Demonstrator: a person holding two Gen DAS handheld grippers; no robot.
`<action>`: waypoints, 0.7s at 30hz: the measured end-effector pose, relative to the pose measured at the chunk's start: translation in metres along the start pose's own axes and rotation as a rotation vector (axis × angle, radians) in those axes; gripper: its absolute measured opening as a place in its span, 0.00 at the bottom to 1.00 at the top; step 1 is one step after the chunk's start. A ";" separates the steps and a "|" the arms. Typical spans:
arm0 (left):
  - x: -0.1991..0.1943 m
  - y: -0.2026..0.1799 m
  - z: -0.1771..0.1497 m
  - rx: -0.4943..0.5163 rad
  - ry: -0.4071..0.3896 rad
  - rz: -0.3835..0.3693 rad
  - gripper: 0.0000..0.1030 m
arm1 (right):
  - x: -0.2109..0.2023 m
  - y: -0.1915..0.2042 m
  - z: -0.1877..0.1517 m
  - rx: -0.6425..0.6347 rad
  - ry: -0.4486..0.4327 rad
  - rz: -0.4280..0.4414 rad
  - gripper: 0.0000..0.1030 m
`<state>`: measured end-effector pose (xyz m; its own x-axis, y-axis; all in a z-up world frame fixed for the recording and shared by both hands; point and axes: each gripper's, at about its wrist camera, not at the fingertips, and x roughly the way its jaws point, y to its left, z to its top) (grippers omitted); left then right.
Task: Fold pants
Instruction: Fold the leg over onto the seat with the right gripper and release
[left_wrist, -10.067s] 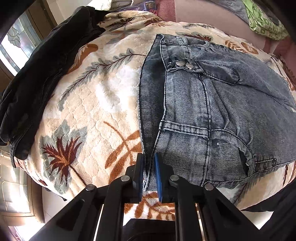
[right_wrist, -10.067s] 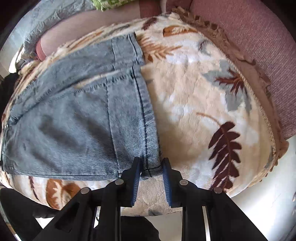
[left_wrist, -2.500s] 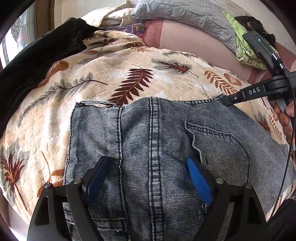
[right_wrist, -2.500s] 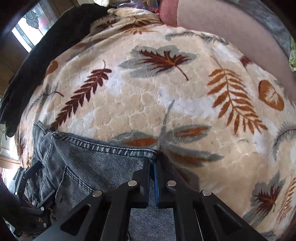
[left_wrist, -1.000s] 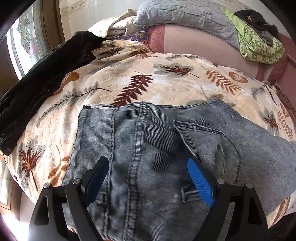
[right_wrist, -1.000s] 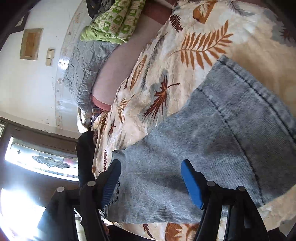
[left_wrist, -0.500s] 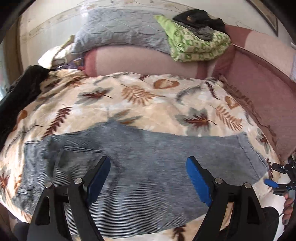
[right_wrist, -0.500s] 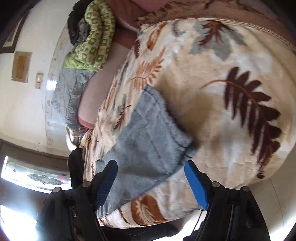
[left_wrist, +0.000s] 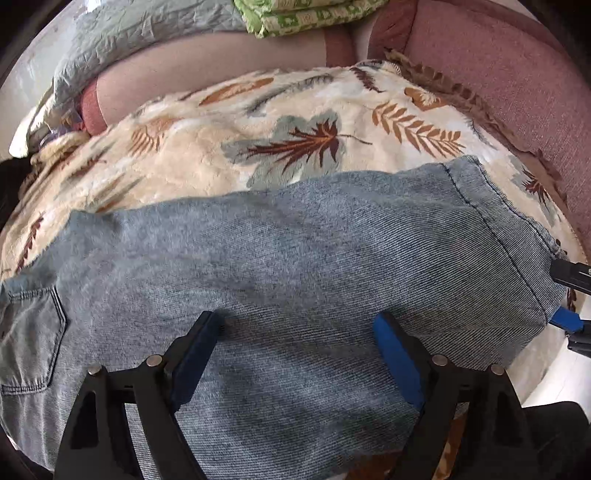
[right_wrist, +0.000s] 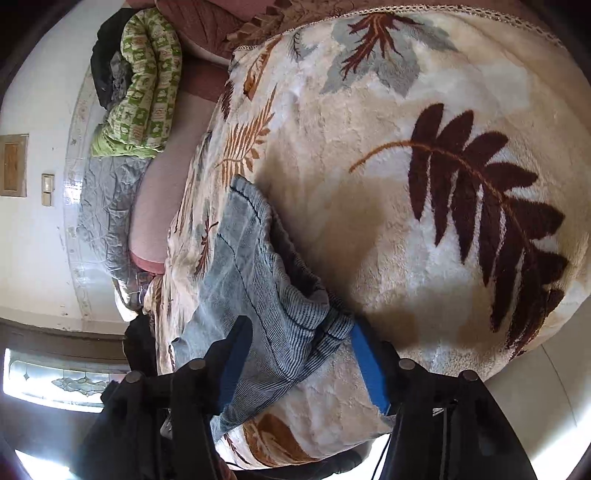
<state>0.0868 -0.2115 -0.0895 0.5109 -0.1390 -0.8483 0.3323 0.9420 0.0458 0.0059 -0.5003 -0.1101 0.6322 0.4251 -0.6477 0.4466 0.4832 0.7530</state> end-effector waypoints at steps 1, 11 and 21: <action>-0.001 -0.002 -0.001 0.018 0.001 0.014 0.85 | 0.001 0.000 0.001 0.000 0.001 -0.007 0.54; 0.001 -0.011 -0.004 0.101 -0.010 0.073 0.86 | 0.002 0.011 -0.002 -0.090 -0.013 -0.122 0.27; -0.031 0.039 0.001 -0.029 -0.029 -0.009 0.86 | -0.025 0.102 -0.022 -0.357 -0.142 -0.195 0.16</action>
<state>0.0850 -0.1709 -0.0613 0.5311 -0.1563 -0.8328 0.3144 0.9490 0.0224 0.0220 -0.4447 -0.0197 0.6498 0.2025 -0.7326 0.3346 0.7892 0.5149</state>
